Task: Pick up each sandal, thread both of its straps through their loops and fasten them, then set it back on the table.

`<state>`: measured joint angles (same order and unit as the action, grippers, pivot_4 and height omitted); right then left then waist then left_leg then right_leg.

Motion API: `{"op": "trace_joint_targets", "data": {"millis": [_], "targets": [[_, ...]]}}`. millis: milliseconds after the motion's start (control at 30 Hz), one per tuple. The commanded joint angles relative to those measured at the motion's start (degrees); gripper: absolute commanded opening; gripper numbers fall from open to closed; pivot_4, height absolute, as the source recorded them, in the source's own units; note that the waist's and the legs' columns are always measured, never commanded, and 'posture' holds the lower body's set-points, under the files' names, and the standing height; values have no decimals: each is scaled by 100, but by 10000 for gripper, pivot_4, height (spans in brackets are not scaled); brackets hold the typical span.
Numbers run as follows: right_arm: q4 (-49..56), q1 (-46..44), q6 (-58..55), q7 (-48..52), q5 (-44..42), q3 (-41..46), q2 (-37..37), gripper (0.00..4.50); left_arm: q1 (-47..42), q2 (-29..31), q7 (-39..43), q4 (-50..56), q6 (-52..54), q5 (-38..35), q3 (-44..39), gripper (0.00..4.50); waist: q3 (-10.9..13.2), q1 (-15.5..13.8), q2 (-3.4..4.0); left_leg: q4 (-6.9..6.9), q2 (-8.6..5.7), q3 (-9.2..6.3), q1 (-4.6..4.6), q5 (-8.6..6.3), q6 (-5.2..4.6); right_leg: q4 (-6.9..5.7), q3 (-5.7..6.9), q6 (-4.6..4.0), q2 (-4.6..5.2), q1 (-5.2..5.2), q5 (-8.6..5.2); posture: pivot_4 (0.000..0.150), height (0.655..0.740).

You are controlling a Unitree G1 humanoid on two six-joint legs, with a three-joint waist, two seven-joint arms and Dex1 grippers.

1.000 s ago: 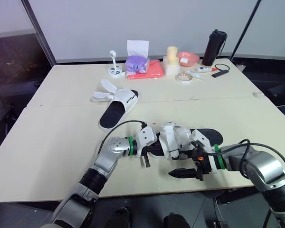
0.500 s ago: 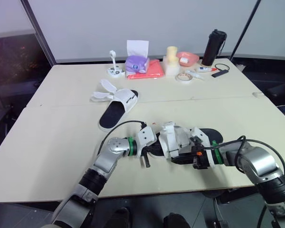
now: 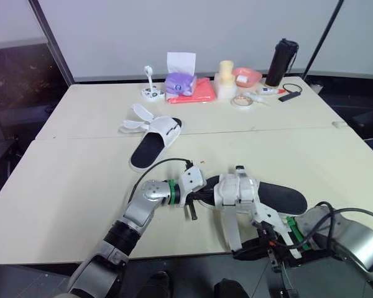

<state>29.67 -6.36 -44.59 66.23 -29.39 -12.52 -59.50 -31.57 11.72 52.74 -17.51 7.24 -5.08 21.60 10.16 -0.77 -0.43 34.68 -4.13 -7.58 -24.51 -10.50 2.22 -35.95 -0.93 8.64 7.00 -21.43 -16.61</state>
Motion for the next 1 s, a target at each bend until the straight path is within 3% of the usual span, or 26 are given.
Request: {"op": "trace_joint_targets", "data": {"millis": [33, 233, 400, 633, 1000], "targets": [[353, 24, 77, 198, -137, 152, -141, 380, 189, 148, -30, -253, 189, 298, 160, 0, 0, -3, 0, 0, 0, 0, 0, -1, -1, 2, 1, 0, 0, 1, 0, 1500, 7400], [330, -736, -41, 253, -472, 680, -174, 380, 213, 182, -1, -297, 159, 412, 281, 0, 0, 12, 0, 4, 0, 2, 2, -1, -1, 2, 0, -3, 0, 2, 0, 1500, 7400], [-305, -2027, -236, 271, -557, 629, 145, 380, 213, 180, 22, -322, 139, 435, 319, 0, -1, 10, 2, 7, 2, -1, 2, -1, -1, 2, -2, -16, 1, 2, -5, 1500, 7400], [-1887, -3188, 531, 386, 402, -52, 668, 380, 205, 167, 7, -328, 124, 450, 339, 0, 0, 15, 0, 3, -6, -1, 0, -1, -2, 1, -2, 0, 2, -2, 4, 1500, 7400], [-3553, -3473, 1577, 306, 1481, -418, 1221, 380, 317, 238, -63, -172, 195, 421, 284, 0, 0, 18, 1, 9, -6, -2, 7, 0, -1, -11, -2, 0, -4, 0, 5, 1500, 7400]]}}
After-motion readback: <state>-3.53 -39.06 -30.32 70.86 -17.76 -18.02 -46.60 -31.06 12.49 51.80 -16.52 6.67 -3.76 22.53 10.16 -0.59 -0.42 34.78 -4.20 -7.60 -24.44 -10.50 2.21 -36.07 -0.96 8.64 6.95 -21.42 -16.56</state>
